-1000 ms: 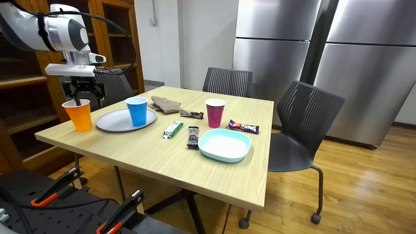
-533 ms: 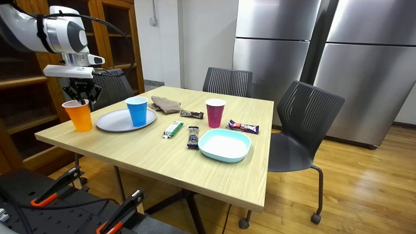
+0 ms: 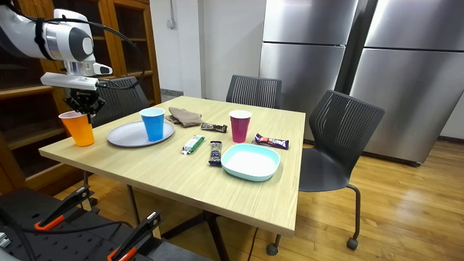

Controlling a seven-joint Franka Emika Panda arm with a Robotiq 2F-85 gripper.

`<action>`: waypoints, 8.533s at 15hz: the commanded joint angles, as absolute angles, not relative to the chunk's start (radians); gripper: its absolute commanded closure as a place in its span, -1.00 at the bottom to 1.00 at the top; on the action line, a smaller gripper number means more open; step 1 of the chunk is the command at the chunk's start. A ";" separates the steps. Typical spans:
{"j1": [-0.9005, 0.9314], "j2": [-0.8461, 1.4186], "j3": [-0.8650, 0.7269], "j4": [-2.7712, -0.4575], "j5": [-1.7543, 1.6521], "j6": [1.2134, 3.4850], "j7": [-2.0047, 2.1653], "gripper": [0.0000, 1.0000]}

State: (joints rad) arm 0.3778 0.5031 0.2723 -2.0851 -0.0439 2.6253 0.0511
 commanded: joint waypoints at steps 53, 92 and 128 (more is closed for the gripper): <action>0.303 0.693 0.127 -1.646 -0.045 2.431 0.056 -0.13; 0.195 0.460 0.054 -1.810 -0.116 2.474 0.113 -1.00; 0.020 0.650 0.001 -1.952 -0.023 2.579 0.056 -1.00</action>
